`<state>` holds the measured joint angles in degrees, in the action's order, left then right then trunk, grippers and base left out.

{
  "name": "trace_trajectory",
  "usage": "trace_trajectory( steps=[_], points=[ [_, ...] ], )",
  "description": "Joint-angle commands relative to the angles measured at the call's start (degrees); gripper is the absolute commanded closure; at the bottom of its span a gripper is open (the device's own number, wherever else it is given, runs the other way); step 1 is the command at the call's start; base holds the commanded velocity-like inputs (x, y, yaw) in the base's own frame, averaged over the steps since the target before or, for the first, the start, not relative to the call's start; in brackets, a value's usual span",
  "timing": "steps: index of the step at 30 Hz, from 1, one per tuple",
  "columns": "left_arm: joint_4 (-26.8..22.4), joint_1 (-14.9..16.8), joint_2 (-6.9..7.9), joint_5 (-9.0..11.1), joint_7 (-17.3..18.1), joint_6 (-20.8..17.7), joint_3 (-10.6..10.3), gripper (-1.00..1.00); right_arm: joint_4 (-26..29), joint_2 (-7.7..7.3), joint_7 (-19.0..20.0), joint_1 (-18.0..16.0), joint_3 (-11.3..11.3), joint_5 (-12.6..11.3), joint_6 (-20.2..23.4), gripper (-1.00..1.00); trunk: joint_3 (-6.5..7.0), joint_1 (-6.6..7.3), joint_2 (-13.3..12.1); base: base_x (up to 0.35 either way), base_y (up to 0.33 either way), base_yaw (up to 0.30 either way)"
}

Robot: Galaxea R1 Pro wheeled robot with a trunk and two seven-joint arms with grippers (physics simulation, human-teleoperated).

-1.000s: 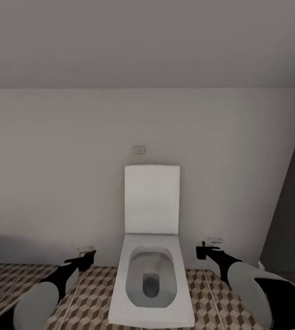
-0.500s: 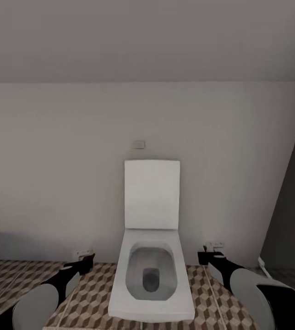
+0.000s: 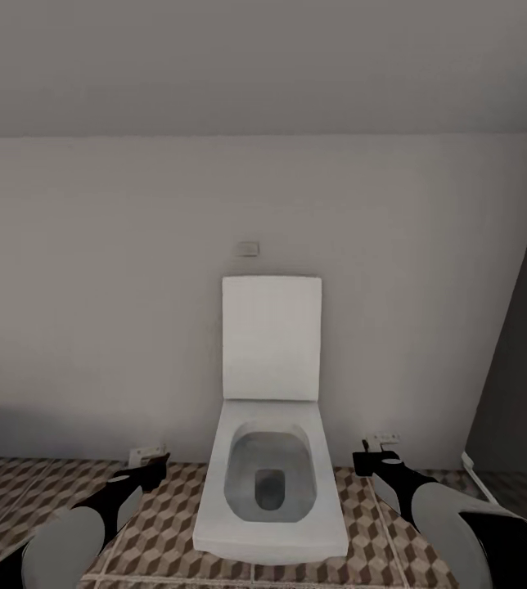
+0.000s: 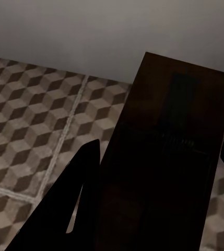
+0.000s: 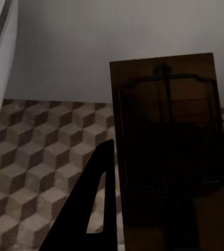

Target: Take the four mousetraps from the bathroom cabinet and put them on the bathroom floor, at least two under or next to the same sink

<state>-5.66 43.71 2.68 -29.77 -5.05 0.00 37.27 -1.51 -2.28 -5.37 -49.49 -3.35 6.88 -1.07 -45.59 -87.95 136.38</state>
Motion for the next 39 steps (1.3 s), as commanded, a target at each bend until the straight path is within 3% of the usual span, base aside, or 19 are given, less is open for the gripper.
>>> trace_trajectory(
  steps=[1, 17, 39],
  points=[
    [0.0, 0.1, 0.0, -0.6, -0.2, 0.0, 0.4, 1.0, -0.2, 0.0, -0.1, -0.1, -0.3, 0.5, -0.1, 1.0, -0.24, -0.21, 0.4, 0.0, 0.0, 0.0],
    [0.0, 0.1, 0.04, -0.6, -0.2, 0.0, 0.4, 1.0, -0.2, 0.0, -0.1, -0.1, -0.4, 0.5, -0.2, 1.0, -3.12, -3.73, 6.9, 0.0, 0.0, 0.0],
    [0.0, 0.1, 0.04, -0.6, -0.2, 0.1, 0.4, 1.0, -0.2, 0.0, -0.3, -0.1, -0.3, 0.5, -0.1, 1.0, -7.99, -4.29, 7.2, 0.0, 0.0, 0.0]
  ],
)
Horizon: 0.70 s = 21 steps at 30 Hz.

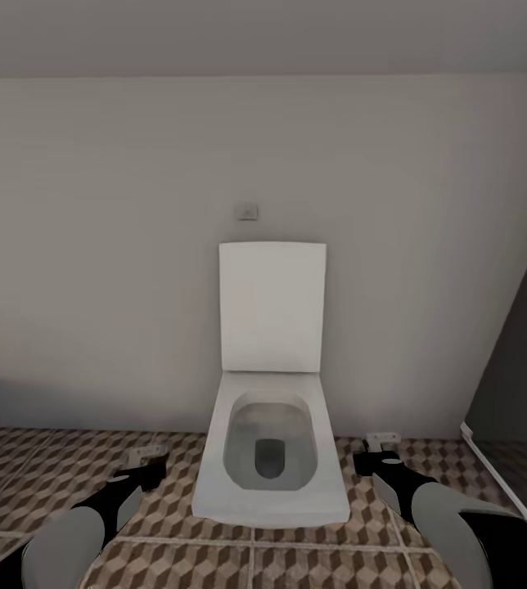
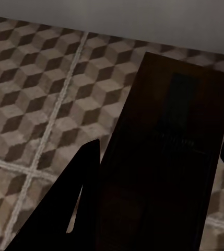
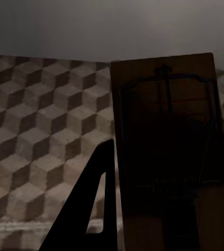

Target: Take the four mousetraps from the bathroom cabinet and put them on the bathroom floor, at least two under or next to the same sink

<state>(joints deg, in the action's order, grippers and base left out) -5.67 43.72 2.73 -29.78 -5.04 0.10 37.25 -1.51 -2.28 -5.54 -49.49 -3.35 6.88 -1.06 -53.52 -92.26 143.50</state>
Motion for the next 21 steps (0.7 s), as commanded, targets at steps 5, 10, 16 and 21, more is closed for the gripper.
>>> trace_trajectory(
  steps=[5, 10, 16, 21],
  points=[
    [0.0, 0.1, 0.0, -0.6, -0.2, 0.2, 0.4, 1.0, -0.2, 0.0, -0.1, -0.1, -0.3, 0.5, -0.1, 1.0, -1.17, -0.11, 0.1, 0.0, 0.0, 0.0],
    [0.0, 0.1, 0.0, -0.7, -0.2, 0.3, 0.4, 1.0, -0.2, 0.03, -0.1, -0.1, -0.3, 0.5, -0.2, 1.0, -2.28, -0.24, 0.2, 0.0, 0.0, 0.0],
    [0.0, 0.1, 0.05, -0.7, -0.2, 0.2, 0.4, 1.0, -0.2, 0.08, -0.1, -0.1, -0.3, 0.5, -0.2, 1.0, -3.61, -0.4, 0.2, 0.0, 0.0, 0.0],
    [0.0, 0.1, 0.15, -0.7, -0.2, 0.2, 0.4, 1.0, -0.2, 0.08, -0.2, -0.1, -0.3, 0.5, -0.2, 1.0, -4.72, -0.52, 0.3, 0.0, 0.0, 0.0]
  ],
)
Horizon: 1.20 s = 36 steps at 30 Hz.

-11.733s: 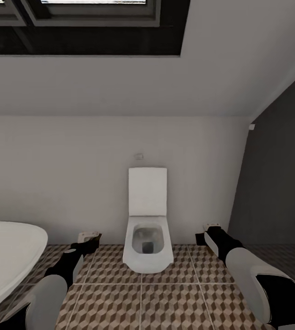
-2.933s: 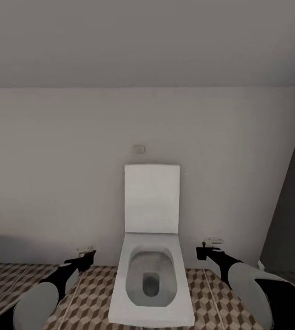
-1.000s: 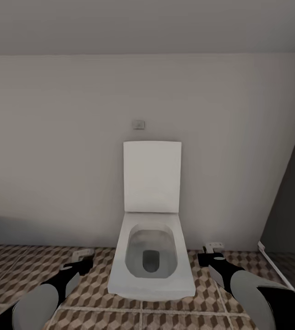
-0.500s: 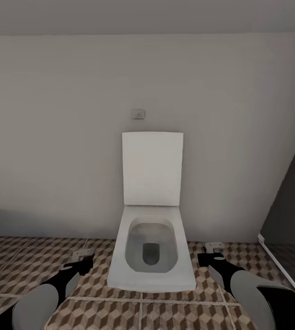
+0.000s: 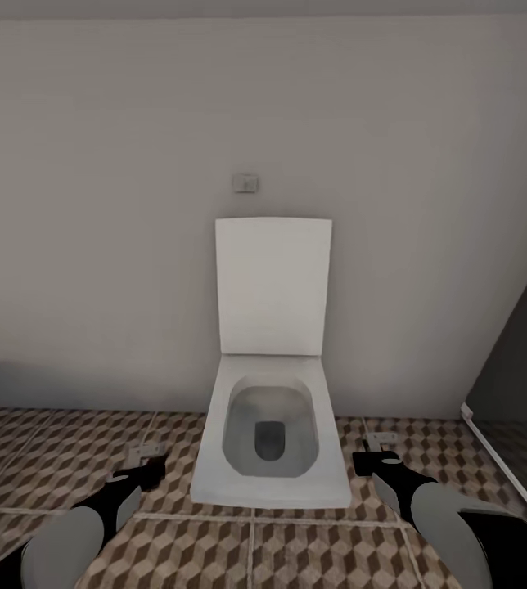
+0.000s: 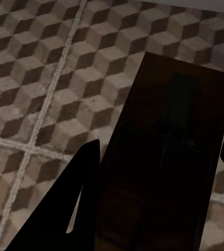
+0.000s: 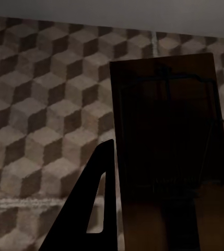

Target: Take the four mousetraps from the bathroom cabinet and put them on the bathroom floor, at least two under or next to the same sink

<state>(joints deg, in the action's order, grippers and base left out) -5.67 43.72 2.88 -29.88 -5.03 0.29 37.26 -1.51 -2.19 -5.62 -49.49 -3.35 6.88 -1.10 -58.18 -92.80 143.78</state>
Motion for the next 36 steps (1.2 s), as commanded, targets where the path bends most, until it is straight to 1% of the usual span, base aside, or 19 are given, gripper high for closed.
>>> trace_trajectory(
  steps=[1, 36],
  points=[
    [0.0, 0.1, 0.0, -0.6, -0.2, 0.0, 0.4, 1.0, -0.2, 0.0, -0.1, -0.1, -0.3, 0.5, -0.1, 1.0, -0.28, -0.01, 0.0, 0.0, 0.0, 0.0],
    [0.0, 0.1, 0.02, -0.9, -0.2, 0.1, 0.3, 1.0, -0.2, 0.0, -0.3, -0.1, -0.3, 0.5, -0.1, 1.0, -8.03, -0.91, 0.5, 0.0, 0.0, 0.0]
  ],
)
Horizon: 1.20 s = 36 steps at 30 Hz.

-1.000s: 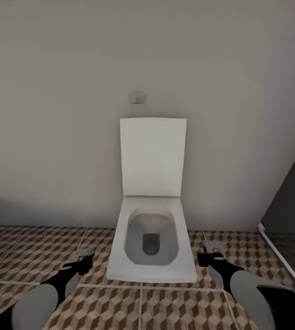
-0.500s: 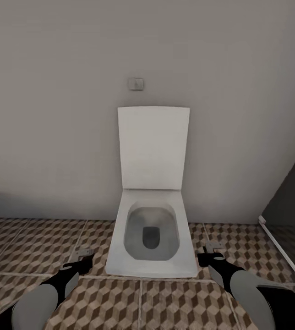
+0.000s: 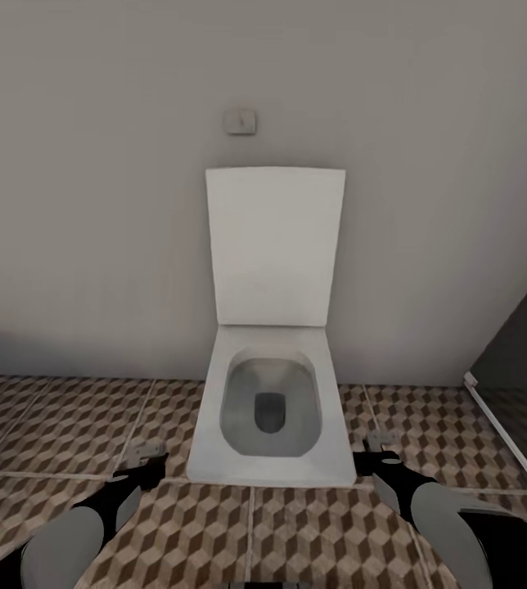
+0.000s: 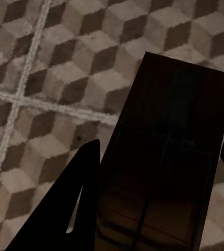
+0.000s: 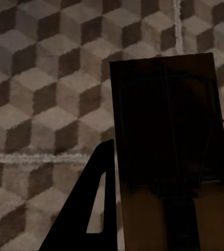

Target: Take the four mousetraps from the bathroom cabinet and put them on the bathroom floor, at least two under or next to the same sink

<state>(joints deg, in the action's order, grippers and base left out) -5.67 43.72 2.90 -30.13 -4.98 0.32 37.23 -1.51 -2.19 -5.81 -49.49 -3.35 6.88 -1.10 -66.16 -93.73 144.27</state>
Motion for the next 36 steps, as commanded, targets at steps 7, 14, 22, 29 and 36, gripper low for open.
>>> trace_trajectory(
  steps=[7, 14, 22, 29, 36],
  points=[
    [0.1, 0.0, 0.0, -0.7, -0.2, 0.0, 0.3, 1.0, -0.2, 0.0, -0.1, -0.1, -0.3, 0.5, -0.1, 1.0, -1.6, -0.16, 0.1, 0.0, 0.0, 0.0],
    [0.1, 0.0, 0.0, -0.7, -0.2, 0.0, 0.3, 1.0, -0.2, 0.0, -0.1, -0.1, -0.3, 0.5, -0.1, 1.0, -3.15, -0.34, 0.2, 0.0, 0.0, 0.0],
    [0.1, 0.0, 0.0, -0.7, -0.3, 0.0, 0.3, 1.0, -0.2, 0.0, -0.1, -0.1, -0.3, 0.5, -0.1, 1.0, -4.93, -0.55, 0.3, 0.0, 0.0, 0.0],
    [0.1, 0.0, 0.0, -0.7, -0.3, 0.0, 0.3, 1.0, -0.2, 0.0, -0.1, -0.1, -0.3, 0.5, -0.1, 1.0, -6.48, -0.73, 0.4, 0.0, 0.0, 0.0],
    [0.0, 0.0, 0.0, -0.7, -0.3, 0.0, 0.3, 1.0, -0.2, 0.01, -0.1, -0.1, -0.3, 0.5, -0.1, 1.0, -8.03, -0.91, 0.5, 0.0, 0.0, 0.0]
  ],
)
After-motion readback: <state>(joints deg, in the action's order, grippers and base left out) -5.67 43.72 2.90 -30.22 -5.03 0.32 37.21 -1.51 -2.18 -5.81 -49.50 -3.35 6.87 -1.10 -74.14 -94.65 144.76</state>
